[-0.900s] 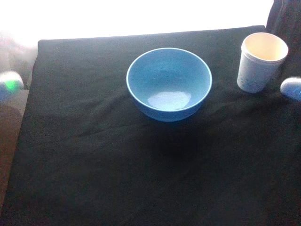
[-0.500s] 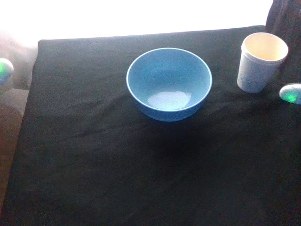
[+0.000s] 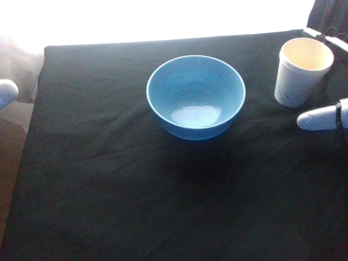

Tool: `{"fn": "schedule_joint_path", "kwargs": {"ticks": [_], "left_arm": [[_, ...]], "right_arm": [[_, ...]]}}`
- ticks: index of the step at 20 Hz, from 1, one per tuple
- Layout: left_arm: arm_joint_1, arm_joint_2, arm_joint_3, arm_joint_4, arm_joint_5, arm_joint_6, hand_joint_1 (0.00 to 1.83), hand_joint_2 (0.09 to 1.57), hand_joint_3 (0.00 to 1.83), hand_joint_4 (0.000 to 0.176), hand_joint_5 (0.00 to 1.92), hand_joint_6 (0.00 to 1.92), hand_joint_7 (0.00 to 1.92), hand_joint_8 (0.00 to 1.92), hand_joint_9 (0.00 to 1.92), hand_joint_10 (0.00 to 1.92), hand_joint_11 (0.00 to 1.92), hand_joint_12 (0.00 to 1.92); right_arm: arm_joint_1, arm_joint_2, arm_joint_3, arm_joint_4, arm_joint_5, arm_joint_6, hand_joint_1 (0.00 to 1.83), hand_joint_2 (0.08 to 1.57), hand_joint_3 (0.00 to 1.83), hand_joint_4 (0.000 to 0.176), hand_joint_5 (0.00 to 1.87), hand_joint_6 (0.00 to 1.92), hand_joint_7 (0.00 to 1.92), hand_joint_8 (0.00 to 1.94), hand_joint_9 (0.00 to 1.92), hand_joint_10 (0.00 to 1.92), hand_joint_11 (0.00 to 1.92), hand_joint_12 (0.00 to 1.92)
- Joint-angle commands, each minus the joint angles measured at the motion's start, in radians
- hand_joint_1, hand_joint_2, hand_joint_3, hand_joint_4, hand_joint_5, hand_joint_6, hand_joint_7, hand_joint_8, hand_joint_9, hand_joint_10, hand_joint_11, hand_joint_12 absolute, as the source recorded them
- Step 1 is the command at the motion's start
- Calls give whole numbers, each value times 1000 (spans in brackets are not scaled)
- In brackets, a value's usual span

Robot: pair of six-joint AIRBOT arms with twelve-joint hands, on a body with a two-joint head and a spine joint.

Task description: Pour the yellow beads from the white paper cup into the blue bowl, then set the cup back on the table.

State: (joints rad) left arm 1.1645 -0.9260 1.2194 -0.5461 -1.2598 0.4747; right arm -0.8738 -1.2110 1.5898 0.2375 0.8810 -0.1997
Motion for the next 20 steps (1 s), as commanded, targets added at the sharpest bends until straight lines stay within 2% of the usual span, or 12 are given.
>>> {"fn": "schedule_joint_path", "kwargs": {"ticks": [1,2,4,8,9,10,13,14,18,20], "left_arm": [[-1,10,7,-7,-117,-8,359,782,0,133,95,9,159,0,117,3,52,30],[-1,9,7,-6,-115,-7,373,790,0,128,97,8,152,0,101,0,32,22],[-1,6,8,-4,-110,-6,391,790,0,144,111,11,163,5,110,5,34,24],[1,3,7,-3,-112,-5,404,797,0,147,117,9,158,1,97,0,14,16],[3,3,7,-3,-113,-6,407,801,2,146,114,6,153,0,87,0,8,14],[5,3,6,-3,-115,-6,397,798,0,148,116,6,168,6,96,4,13,17],[7,1,6,-4,-117,-6,415,788,0,139,118,4,188,9,117,10,9,16],[7,0,6,-4,-117,-6,425,792,0,142,128,7,193,9,120,9,14,18],[12,-4,6,-9,-118,-6,429,787,0,151,135,6,191,4,117,4,20,23],[14,-5,5,-11,-120,-6,442,782,0,154,142,7,205,8,115,3,36,30]], "right_arm": [[16,8,14,21,107,9,843,551,14,176,0,0,0,0,0,0,0,0],[21,5,19,19,99,9,757,530,4,176,0,0,0,0,0,0,0,0],[30,0,28,16,86,9,708,516,0,176,0,0,1,0,0,0,0,0],[34,-5,34,43,88,9,642,527,2,168,0,0,0,0,0,0,0,0],[34,-8,36,54,94,9,586,495,0,173,0,0,0,0,0,0,0,0],[34,-10,38,67,105,9,601,475,0,175,0,0,0,0,0,0,0,0],[34,-18,47,95,147,50,624,489,0,176,0,0,0,0,0,0,0,0],[34,-22,51,104,164,67,669,491,0,176,0,0,0,0,0,0,0,0],[34,-40,54,122,204,103,665,494,0,176,0,0,0,0,0,0,0,0],[29,-70,79,130,229,170,675,577,30,176,0,0,0,0,0,0,0,0]]}}
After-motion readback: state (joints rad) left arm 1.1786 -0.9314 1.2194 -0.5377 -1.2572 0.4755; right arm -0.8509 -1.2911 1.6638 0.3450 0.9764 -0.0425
